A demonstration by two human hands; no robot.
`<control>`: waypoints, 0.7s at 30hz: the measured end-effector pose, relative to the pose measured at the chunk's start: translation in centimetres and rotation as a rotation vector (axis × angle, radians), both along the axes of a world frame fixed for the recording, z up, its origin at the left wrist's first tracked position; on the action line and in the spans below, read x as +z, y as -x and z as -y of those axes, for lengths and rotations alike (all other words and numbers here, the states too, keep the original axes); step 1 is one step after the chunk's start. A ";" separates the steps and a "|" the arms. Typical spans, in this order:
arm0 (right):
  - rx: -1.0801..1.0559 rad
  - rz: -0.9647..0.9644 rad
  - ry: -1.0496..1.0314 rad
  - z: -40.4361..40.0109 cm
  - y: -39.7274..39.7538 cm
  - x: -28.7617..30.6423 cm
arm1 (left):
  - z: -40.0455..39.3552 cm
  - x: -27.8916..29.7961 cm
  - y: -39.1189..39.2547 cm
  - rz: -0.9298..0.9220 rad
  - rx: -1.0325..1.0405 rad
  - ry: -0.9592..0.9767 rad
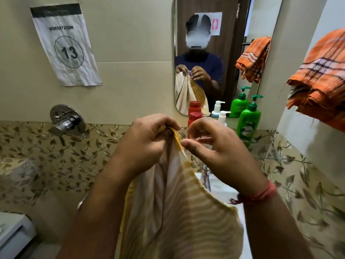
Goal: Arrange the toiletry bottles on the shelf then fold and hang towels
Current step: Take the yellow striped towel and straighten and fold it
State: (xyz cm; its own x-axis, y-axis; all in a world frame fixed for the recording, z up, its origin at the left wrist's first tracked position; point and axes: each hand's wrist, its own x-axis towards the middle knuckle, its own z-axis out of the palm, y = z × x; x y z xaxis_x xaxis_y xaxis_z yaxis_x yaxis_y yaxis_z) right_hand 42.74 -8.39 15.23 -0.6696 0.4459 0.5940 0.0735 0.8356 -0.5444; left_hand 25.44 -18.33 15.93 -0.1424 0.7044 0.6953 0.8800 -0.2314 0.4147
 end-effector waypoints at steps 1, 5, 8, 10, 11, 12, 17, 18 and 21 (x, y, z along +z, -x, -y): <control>0.003 -0.041 -0.004 0.3 0.8 0.0 | 0.0 0.1 -0.1 -0.029 -0.031 0.012; 0.011 -0.156 0.049 1.0 2.3 -1.5 | 0.3 0.4 0.1 -0.046 -0.034 0.024; -0.008 -0.194 0.069 1.7 3.0 -3.0 | 0.7 0.3 0.3 -0.035 -0.005 0.020; -0.029 -0.196 0.081 1.5 3.2 -3.9 | 0.8 0.2 0.6 -0.038 0.040 0.002; -0.036 -0.190 0.094 1.3 3.2 -4.4 | 0.9 0.2 0.8 -0.032 0.079 -0.015; -0.045 -0.171 0.100 1.1 3.1 -4.8 | 1.0 0.2 1.1 -0.021 0.123 -0.035; -0.119 -0.040 0.060 -0.4 1.8 -6.3 | 1.3 0.2 3.1 0.080 0.317 -0.129; -0.133 -0.015 0.014 -0.6 1.5 -6.3 | 1.3 0.1 3.3 0.091 0.337 -0.142; -0.186 0.025 -0.270 -0.7 0.6 -6.2 | 1.1 -0.6 3.4 0.112 0.354 -0.178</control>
State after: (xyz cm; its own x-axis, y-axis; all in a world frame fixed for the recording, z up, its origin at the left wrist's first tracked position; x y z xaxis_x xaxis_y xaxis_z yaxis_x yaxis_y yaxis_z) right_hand 42.17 -7.74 9.07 -0.6077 0.3903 0.6916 0.2489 0.9206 -0.3009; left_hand 22.07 -19.41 15.38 -0.4365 0.4685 0.7681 0.8697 0.0010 0.4936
